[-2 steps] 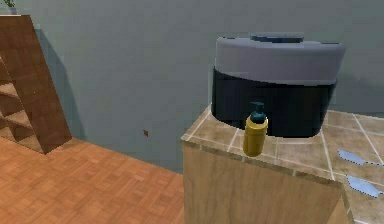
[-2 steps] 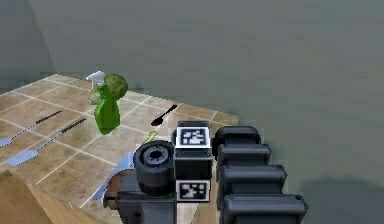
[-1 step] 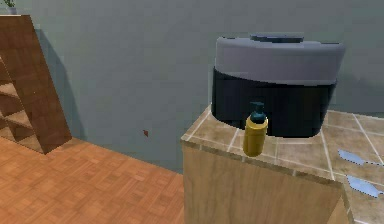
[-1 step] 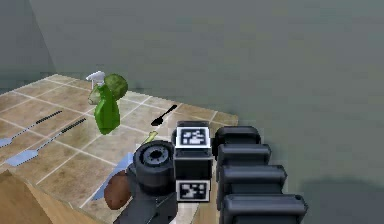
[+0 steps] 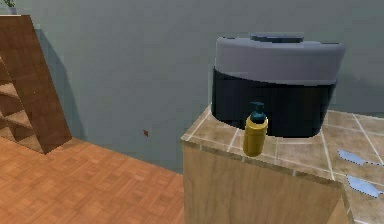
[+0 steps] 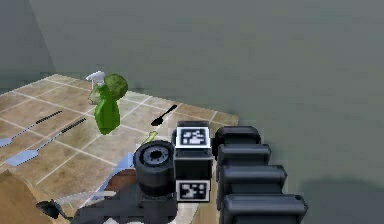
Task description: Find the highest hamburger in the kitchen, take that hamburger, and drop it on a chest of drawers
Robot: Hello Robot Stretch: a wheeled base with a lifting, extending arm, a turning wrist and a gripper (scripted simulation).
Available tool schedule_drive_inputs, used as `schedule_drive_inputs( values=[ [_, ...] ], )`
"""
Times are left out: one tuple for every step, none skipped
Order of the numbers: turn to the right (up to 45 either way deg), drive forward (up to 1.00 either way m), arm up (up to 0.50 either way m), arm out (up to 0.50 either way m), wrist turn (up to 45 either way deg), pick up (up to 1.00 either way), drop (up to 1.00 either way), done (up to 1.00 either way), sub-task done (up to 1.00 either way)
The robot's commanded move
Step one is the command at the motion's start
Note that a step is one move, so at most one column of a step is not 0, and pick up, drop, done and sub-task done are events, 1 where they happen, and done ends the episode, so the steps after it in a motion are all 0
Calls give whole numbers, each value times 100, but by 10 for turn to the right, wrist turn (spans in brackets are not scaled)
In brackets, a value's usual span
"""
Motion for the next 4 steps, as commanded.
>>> schedule_drive_inputs(
  values=[
    [0, 0, 0, 0, 450, 0, 0, 0, 0],
    [0, 0, 0, 0, 270, 0, 0, 0, 0],
    [0, 0, -16, 0, 0, 0, 0, 0, 0],
    [0, 0, 0, 0, 0, 100, 0, 0, 0]
  ],
)
